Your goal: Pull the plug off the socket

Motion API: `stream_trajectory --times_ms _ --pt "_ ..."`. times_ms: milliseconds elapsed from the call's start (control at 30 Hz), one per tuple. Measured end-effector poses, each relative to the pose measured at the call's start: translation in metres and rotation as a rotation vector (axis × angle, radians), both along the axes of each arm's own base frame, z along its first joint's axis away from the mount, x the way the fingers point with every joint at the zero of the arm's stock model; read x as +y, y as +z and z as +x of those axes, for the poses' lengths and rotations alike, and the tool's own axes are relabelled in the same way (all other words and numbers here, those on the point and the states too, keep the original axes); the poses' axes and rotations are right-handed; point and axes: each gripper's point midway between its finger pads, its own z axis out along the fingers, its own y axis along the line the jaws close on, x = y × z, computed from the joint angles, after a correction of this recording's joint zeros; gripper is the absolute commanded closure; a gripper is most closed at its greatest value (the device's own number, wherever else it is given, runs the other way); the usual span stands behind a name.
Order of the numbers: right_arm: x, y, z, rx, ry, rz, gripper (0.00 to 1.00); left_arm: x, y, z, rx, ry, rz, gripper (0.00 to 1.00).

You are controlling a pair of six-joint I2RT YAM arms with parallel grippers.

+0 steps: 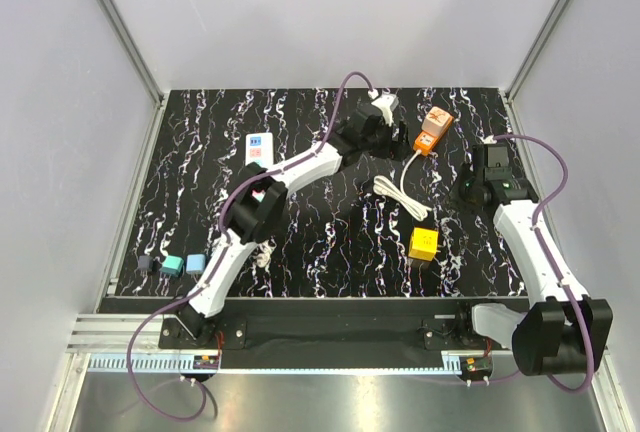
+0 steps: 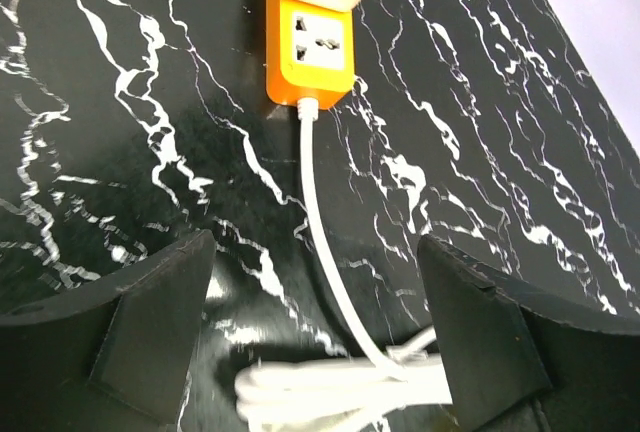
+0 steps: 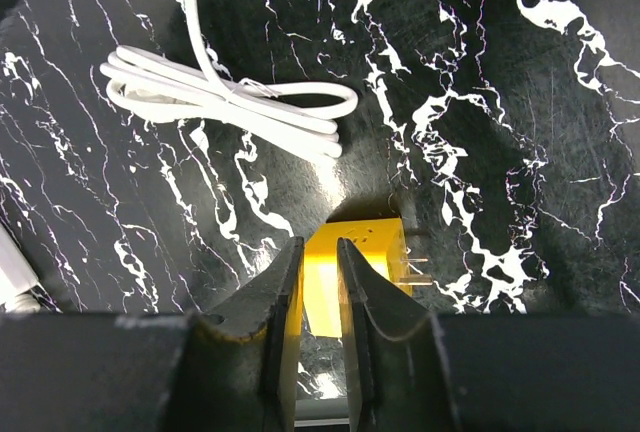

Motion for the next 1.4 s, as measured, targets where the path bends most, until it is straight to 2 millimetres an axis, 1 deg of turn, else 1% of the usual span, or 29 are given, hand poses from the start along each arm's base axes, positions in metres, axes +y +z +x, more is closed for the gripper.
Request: stream_trajectory --times_ms 67,100,267,400,500,533,600,633,733,767,867,933,1033,1067,1133,1200,1300,1400 --pt "0.000 0.002 0.000 -0.007 0.003 -0.001 0.73 -0.003 -0.010 0.002 0.024 0.005 -0.018 0.14" --pt "0.000 0.003 0.000 -0.013 0.004 -0.001 0.73 -0.005 -0.016 0.002 0.040 0.006 -0.025 0.16" --pt "0.004 0.009 -0.001 -0.030 0.020 0.021 0.71 -0.015 -0.037 -0.003 0.137 0.015 -0.086 0.19" --pt "0.010 0.009 -0.003 -0.028 0.040 0.049 0.71 -0.023 -0.052 -0.011 0.222 0.009 -0.132 0.23" --pt "0.013 0.010 -0.003 -0.026 0.045 0.061 0.68 -0.026 -0.068 -0.017 0.294 0.000 -0.151 0.28" --pt "0.013 0.010 -0.003 -0.026 0.046 0.065 0.68 -0.028 -0.072 -0.018 0.312 -0.002 -0.165 0.31" --pt "0.016 0.010 -0.004 -0.024 0.052 0.079 0.67 -0.029 -0.070 -0.016 0.325 -0.001 -0.184 0.35" --pt "0.017 0.010 -0.004 -0.024 0.054 0.082 0.67 -0.029 -0.071 -0.016 0.334 0.003 -0.187 0.39" --pt "0.018 0.011 -0.005 -0.022 0.060 0.090 0.66 -0.028 -0.075 -0.016 0.355 0.008 -0.193 0.47" --pt "0.019 0.011 -0.005 -0.022 0.063 0.094 0.65 -0.029 -0.076 -0.016 0.364 0.007 -0.199 0.53" --pt "0.022 0.011 -0.005 -0.021 0.072 0.106 0.65 -0.027 -0.079 -0.017 0.381 0.006 -0.201 0.66" --pt "0.023 0.012 -0.006 -0.021 0.078 0.114 0.64 -0.027 -0.080 -0.018 0.388 0.003 -0.201 0.69" --pt "0.026 0.012 -0.007 -0.019 0.084 0.126 0.64 -0.027 -0.082 -0.019 0.391 -0.002 -0.205 0.78" --pt "0.026 0.012 -0.007 -0.019 0.083 0.127 0.64 -0.026 -0.084 -0.020 0.389 -0.006 -0.207 0.87" --pt "0.027 0.012 -0.009 -0.021 0.085 0.134 0.63 -0.024 -0.085 -0.020 0.389 -0.005 -0.211 0.92" --pt "0.028 0.014 -0.009 -0.027 0.087 0.137 0.63 -0.021 -0.087 -0.021 0.390 -0.003 -0.211 1.00" --pt "0.029 0.016 -0.010 -0.032 0.093 0.143 0.63 -0.013 -0.088 -0.022 0.395 0.011 -0.212 1.00" --pt "0.029 0.014 -0.011 -0.029 0.093 0.144 0.63 0.003 -0.089 -0.029 0.391 0.063 -0.206 1.00"
